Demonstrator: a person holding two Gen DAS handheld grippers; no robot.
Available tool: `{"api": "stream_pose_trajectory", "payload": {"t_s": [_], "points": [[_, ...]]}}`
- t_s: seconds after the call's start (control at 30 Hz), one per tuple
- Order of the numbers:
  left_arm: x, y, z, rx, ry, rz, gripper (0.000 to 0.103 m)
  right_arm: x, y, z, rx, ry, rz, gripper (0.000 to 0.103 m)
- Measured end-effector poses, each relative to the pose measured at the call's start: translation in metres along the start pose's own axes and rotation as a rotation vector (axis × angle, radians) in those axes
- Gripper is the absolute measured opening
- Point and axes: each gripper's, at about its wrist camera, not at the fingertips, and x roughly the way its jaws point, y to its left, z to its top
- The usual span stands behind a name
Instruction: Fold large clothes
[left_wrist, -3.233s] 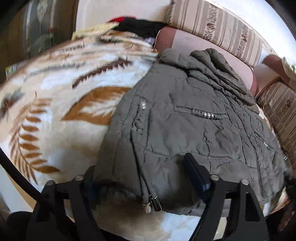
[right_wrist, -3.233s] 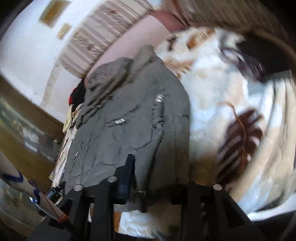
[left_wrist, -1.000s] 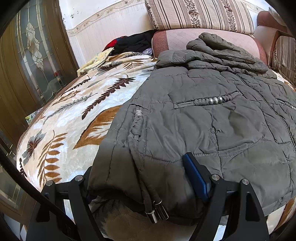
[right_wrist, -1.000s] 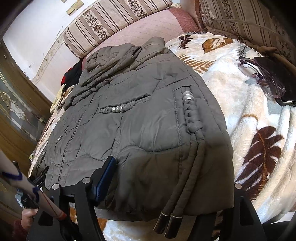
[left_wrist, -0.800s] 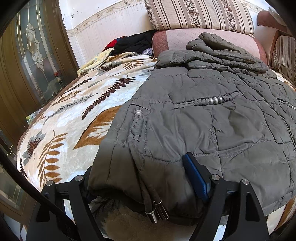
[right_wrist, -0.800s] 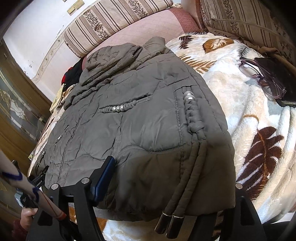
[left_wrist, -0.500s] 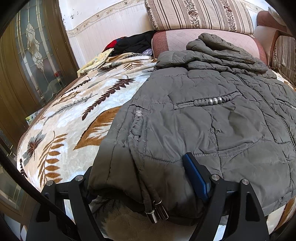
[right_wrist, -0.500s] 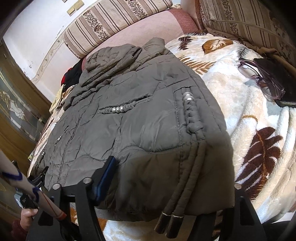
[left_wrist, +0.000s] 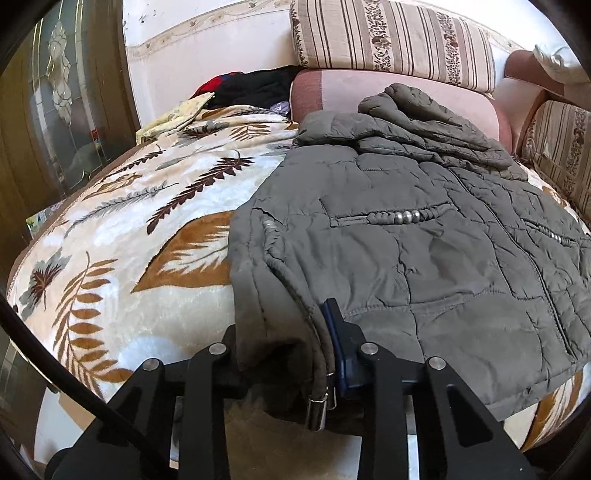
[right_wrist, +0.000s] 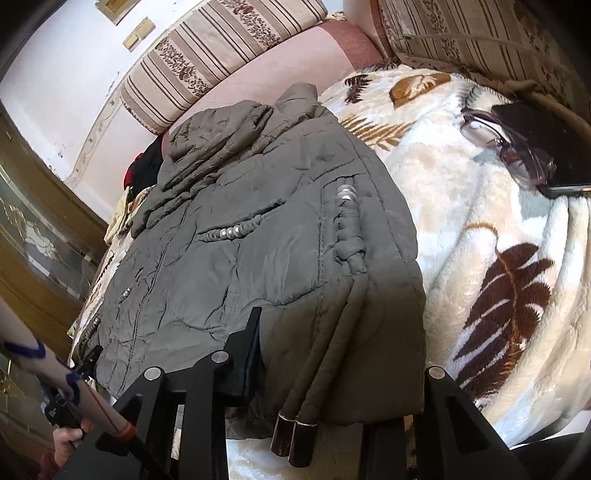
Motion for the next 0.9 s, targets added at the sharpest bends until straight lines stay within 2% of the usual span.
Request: {"api": "stream_pose_trajectory", "payload": {"t_s": [0.13,0.2,0.37,0.53,0.73,0.9], "points": [[-0.001,-0.001,-0.002,-0.017,-0.001,-0.011,0.030,0.002,-0.001,0.001,0.004,0.012,-0.007,0.042],[-0.002,0.004,0.000,-0.054,-0.005,-0.041,0.026,0.003,-0.001,0.001,0.000,0.019,-0.008,0.045],[-0.001,0.019,0.000,-0.134,0.013,-0.097,0.024,0.001,0.002,0.000,-0.015,0.014,-0.017,0.044],[0.004,0.032,-0.007,-0.225,0.065,-0.132,0.037,-0.001,-0.003,0.000,0.007,0.017,-0.003,0.046],[0.002,0.042,-0.018,-0.326,0.098,-0.184,0.037,0.000,-0.005,0.000,0.026,0.024,0.010,0.048],[0.002,0.037,-0.020,-0.317,0.093,-0.175,0.037,0.001,-0.006,0.001,0.032,0.027,0.014,0.049]]}}
